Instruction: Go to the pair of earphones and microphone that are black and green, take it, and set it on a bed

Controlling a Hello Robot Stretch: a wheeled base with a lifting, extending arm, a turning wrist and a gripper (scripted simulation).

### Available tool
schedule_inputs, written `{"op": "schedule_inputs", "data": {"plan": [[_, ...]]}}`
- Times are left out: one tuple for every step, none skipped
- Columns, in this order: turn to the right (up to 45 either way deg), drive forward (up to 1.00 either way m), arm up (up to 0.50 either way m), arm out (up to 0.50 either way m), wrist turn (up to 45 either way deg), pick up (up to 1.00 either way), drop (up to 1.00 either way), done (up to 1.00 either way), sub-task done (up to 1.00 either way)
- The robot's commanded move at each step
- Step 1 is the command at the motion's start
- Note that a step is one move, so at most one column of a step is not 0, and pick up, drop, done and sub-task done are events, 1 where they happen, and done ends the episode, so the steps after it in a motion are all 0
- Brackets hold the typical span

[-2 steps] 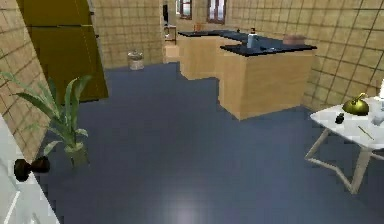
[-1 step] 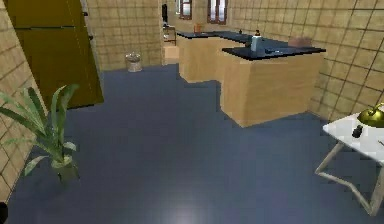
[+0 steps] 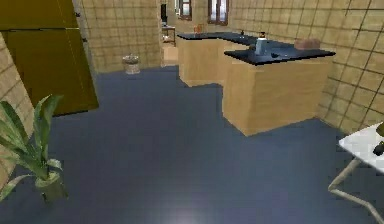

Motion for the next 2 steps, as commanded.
{"op": "schedule_inputs", "data": {"plan": [[-9.0,0.00,0.00,0.00,0.0,0.00,0.00,0.00,0.00],[0.0,1.00,0.00,0.00,0.0,0.00,0.00,0.00,0.00]]}}
